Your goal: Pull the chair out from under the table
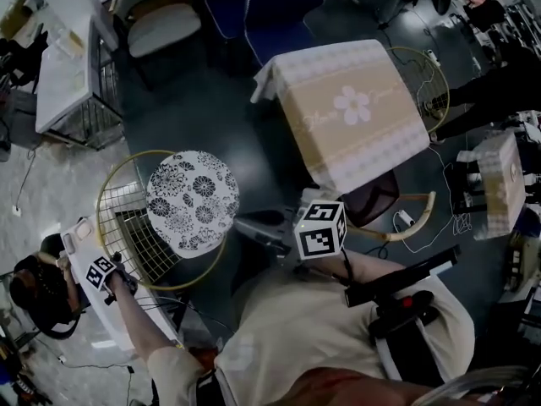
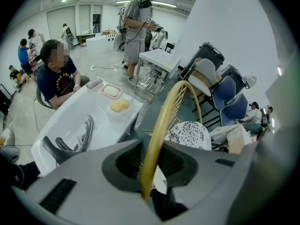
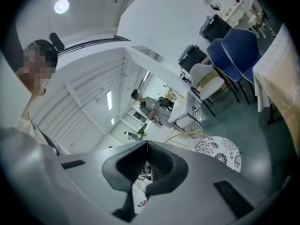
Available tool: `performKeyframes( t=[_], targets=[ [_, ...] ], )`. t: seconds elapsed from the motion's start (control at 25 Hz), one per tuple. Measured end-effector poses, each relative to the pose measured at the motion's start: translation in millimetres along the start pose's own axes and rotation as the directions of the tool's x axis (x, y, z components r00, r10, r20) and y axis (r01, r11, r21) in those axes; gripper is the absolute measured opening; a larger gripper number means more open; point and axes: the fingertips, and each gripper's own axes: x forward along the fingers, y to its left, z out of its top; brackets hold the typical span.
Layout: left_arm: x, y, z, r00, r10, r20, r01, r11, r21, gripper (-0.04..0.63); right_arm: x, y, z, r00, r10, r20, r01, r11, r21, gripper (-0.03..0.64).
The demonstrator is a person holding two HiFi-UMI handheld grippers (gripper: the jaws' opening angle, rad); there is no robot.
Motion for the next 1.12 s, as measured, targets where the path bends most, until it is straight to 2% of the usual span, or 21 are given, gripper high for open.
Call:
performKeyframes(
  t=[0.08, 0.24, 0.44, 0.56, 0.64, 0.72, 0.84, 0.96, 1.12],
  targets=[
    [-0.4, -1.0, -1.5, 1.000, -0.004, -0.006, 0.004, 1.000, 0.014, 0.080, 1.0, 0.0, 1.2, 1.000, -0.004, 0.003, 0.004, 1.000, 0.003, 0.009],
    [2.0, 5.7, -2.2, 0.999, 0.032, -0.020, -0.030, 0.995, 0.096, 0.080, 10.6, 2.0, -2.9, 1.000, -0.003, 0.006, 0.003, 1.000, -0.017, 0.009],
    [-3.5, 1.6, 4.8, 0.997, 0.081, 0.000, -0.079, 0.973, 0.216, 0.084, 10.0, 7.3, 5.5, 0.999, -0.014, 0.039, 0.016, 0.999, -0.047, 0.009],
    [-15.3, -7.2, 13.1, 0.999, 0.041, 0.030, -0.047, 0.973, 0.226, 0.150, 9.3, 9.2, 7.9, 0.998, -0.025, 0.055, 0.027, 0.999, -0.045, 0.009],
    [-29.1, -15.9, 23.6, 0.998, -0.013, 0.062, 0.000, 0.979, 0.203, 0.175, 8.8, 13.0, 10.6, 0.997, -0.026, 0.068, 0.029, 0.999, -0.043, 0.009],
    [-43.0, -21.6, 37.4, 0.993, -0.043, 0.106, 0.020, 0.977, 0.212, 0.190, 9.0, 15.7, 11.7, 0.997, -0.025, 0.079, 0.029, 0.998, -0.049, 0.011],
    [-59.3, -22.5, 56.3, 0.980, -0.049, 0.194, -0.002, 0.968, 0.252, 0.199, 9.5, 16.0, 11.7, 0.996, -0.019, 0.082, 0.024, 0.998, -0.059, 0.009],
    [-75.0, -27.0, 69.7, 0.956, -0.065, 0.285, -0.006, 0.970, 0.243, 0.199, 3.2, 18.9, 12.2, 0.996, -0.007, 0.091, 0.012, 0.998, -0.064, 0.009],
    [-92.7, -30.3, 78.8, 0.935, -0.075, 0.348, -0.009, 0.972, 0.234, 0.187, -8.5, 24.0, 12.7, 0.994, 0.017, 0.107, -0.008, 0.996, -0.085, 0.009]
  ],
)
